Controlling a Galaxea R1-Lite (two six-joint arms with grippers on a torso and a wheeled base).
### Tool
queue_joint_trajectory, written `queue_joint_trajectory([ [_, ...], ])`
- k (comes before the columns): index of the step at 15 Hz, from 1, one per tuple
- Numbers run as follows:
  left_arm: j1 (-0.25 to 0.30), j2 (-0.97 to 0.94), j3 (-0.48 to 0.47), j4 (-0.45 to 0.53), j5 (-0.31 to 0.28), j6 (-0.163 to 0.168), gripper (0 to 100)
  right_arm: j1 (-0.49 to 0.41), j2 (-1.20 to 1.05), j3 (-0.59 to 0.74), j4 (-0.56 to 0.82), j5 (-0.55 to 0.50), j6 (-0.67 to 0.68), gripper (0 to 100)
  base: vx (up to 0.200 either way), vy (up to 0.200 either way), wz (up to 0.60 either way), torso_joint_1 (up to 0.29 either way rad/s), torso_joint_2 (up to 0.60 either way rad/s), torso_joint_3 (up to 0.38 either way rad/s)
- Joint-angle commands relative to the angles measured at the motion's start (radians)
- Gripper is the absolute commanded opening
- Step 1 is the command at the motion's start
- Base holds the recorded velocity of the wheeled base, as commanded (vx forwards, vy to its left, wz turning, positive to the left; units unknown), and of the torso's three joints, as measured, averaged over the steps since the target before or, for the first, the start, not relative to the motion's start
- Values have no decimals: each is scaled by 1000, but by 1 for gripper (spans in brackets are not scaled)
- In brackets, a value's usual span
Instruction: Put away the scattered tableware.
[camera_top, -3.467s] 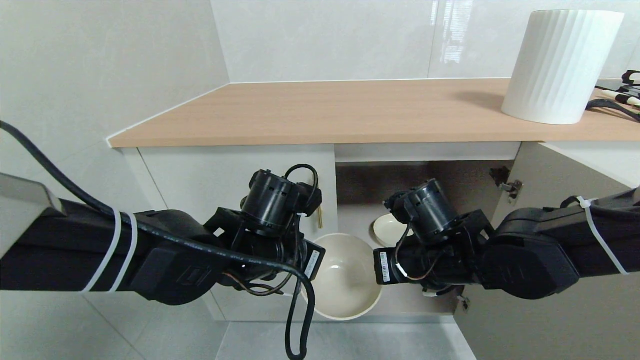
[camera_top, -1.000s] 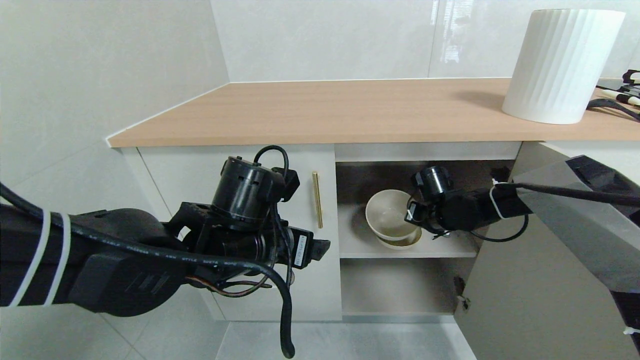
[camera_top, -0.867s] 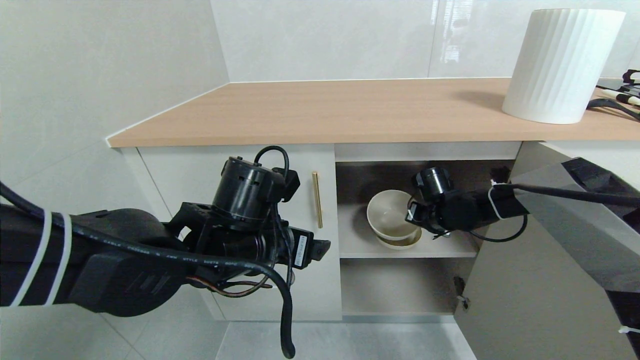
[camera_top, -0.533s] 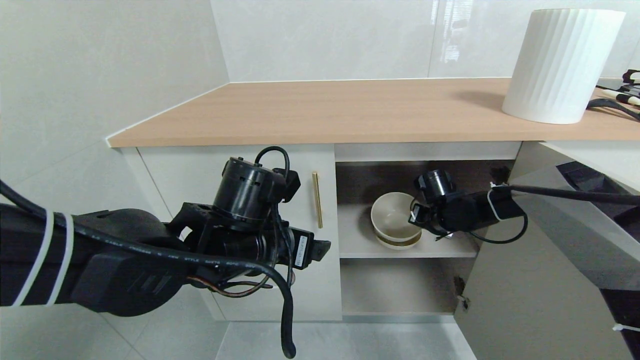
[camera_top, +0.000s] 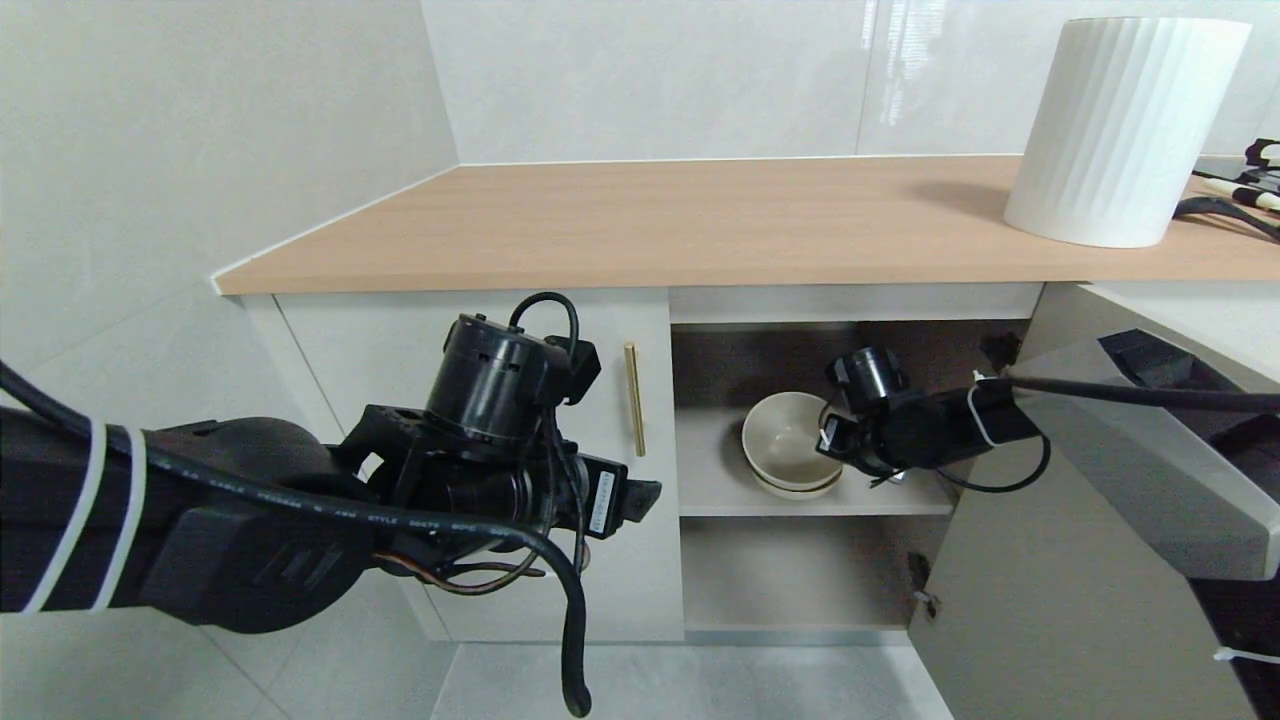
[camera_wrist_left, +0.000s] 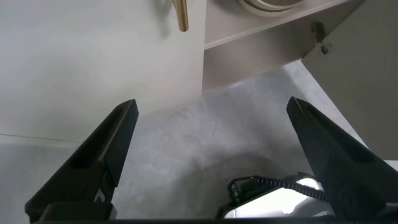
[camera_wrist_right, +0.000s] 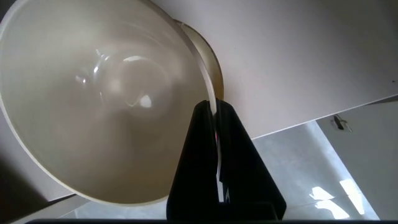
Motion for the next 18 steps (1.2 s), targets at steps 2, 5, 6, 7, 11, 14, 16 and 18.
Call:
queue_joint_trajectory([
  [2, 0, -1, 1, 0, 1, -1, 100, 0, 8, -1, 0, 0, -3, 0, 0, 0, 0, 0, 0, 0],
  [5, 0, -2, 1, 0, 1, -1, 100, 0, 14, -1, 0, 0, -3, 100, 0, 0, 0, 0, 0, 0],
  [6, 0, -4, 1, 0, 1, -1, 100, 1, 14, -1, 0, 0, -3, 100, 0, 0, 0, 0, 0, 0],
  [7, 0, -4, 1, 0, 1, -1, 100, 1, 14, -1, 0, 0, -3, 100, 0, 0, 0, 0, 0, 0],
  [11, 0, -5, 1, 0, 1, -2, 100, 5, 11, 0, 0, 0, -2, 100, 0, 0, 0, 0, 0, 0],
  [14, 0, 1, 1, -2, 1, -4, 100, 37, -72, 43, 14, -52, 1, 100, 0, 0, 0, 0, 0, 0],
  [16, 0, 1, 1, -2, 1, -5, 100, 81, -213, 167, 23, -51, 3, 100, 0, 0, 0, 0, 0, 0],
  [18, 0, -4, 7, -2, 1, -4, 100, 107, -376, 318, 24, -31, 1, 100, 0, 0, 0, 0, 0, 0],
])
